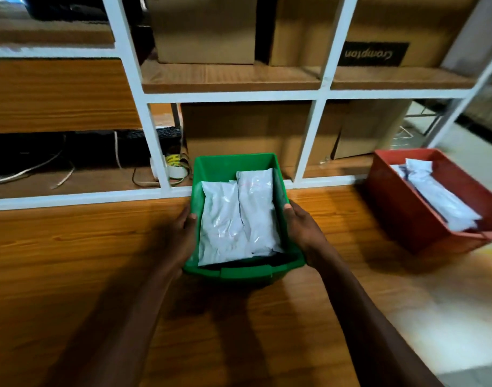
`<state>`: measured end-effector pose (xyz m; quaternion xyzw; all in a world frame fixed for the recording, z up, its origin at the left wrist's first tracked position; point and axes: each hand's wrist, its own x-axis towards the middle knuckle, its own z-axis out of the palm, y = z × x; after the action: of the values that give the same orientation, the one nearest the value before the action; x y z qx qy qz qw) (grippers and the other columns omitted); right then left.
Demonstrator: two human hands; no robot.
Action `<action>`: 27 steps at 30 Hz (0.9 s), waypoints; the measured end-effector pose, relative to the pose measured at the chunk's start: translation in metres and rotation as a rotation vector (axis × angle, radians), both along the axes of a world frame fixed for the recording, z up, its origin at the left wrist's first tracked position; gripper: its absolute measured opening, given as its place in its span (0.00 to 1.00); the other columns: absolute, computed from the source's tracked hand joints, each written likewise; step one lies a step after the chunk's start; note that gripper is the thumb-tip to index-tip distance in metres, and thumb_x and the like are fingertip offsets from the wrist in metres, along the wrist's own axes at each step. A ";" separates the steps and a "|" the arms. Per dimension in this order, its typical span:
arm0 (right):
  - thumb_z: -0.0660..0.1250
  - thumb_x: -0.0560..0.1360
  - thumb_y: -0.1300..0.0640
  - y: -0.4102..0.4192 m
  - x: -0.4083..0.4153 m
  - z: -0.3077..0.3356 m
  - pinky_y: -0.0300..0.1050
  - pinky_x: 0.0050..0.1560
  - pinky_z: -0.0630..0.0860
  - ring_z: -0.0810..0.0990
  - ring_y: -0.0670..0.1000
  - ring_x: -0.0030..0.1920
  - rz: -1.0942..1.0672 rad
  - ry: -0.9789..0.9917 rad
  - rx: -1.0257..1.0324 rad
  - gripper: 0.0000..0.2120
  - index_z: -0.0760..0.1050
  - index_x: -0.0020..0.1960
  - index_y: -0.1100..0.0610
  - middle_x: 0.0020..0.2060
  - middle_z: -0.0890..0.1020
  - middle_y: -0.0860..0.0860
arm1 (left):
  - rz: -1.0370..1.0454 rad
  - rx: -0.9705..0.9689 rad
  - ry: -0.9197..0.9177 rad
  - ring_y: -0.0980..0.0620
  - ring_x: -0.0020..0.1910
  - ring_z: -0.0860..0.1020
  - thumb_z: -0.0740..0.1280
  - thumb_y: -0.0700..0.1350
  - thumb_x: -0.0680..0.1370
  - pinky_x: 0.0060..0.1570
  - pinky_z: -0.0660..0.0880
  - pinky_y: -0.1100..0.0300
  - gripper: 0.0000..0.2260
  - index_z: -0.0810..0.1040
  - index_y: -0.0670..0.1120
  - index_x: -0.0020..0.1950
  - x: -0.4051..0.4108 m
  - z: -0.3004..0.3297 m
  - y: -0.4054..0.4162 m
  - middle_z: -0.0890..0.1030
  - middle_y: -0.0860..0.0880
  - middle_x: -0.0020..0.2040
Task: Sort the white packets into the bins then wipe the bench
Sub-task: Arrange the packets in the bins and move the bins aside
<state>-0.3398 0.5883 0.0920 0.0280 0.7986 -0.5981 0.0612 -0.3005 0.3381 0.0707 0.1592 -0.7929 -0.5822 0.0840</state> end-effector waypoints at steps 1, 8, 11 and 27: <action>0.54 0.85 0.46 0.011 0.000 0.004 0.51 0.63 0.76 0.79 0.50 0.60 -0.019 -0.001 0.015 0.19 0.72 0.72 0.46 0.63 0.80 0.46 | 0.006 0.029 0.005 0.43 0.67 0.73 0.55 0.47 0.85 0.66 0.70 0.50 0.19 0.65 0.48 0.77 -0.003 0.002 0.012 0.73 0.45 0.70; 0.55 0.84 0.45 0.108 -0.017 0.014 0.51 0.64 0.75 0.79 0.52 0.61 -0.091 0.040 0.151 0.20 0.74 0.71 0.52 0.63 0.79 0.48 | 0.024 0.070 0.032 0.46 0.62 0.76 0.56 0.48 0.85 0.64 0.73 0.46 0.18 0.69 0.48 0.75 -0.026 0.013 0.110 0.76 0.47 0.68; 0.56 0.83 0.46 0.157 -0.031 0.014 0.58 0.62 0.77 0.81 0.58 0.59 -0.068 0.078 0.251 0.19 0.77 0.66 0.52 0.59 0.83 0.55 | 0.037 0.089 0.026 0.48 0.58 0.77 0.56 0.48 0.85 0.63 0.74 0.48 0.18 0.69 0.48 0.74 -0.035 0.015 0.157 0.77 0.49 0.65; 0.54 0.83 0.49 0.309 -0.089 0.019 0.62 0.64 0.67 0.69 0.62 0.69 -0.078 0.143 0.868 0.16 0.77 0.58 0.55 0.62 0.78 0.57 | 0.068 0.096 -0.087 0.48 0.61 0.75 0.53 0.49 0.85 0.62 0.75 0.51 0.20 0.65 0.51 0.77 -0.078 0.025 0.320 0.73 0.49 0.71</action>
<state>-0.4293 0.8974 0.1113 0.0399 0.9763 -0.2098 -0.0344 -0.3784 0.6584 0.0953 0.2152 -0.7612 -0.6086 0.0615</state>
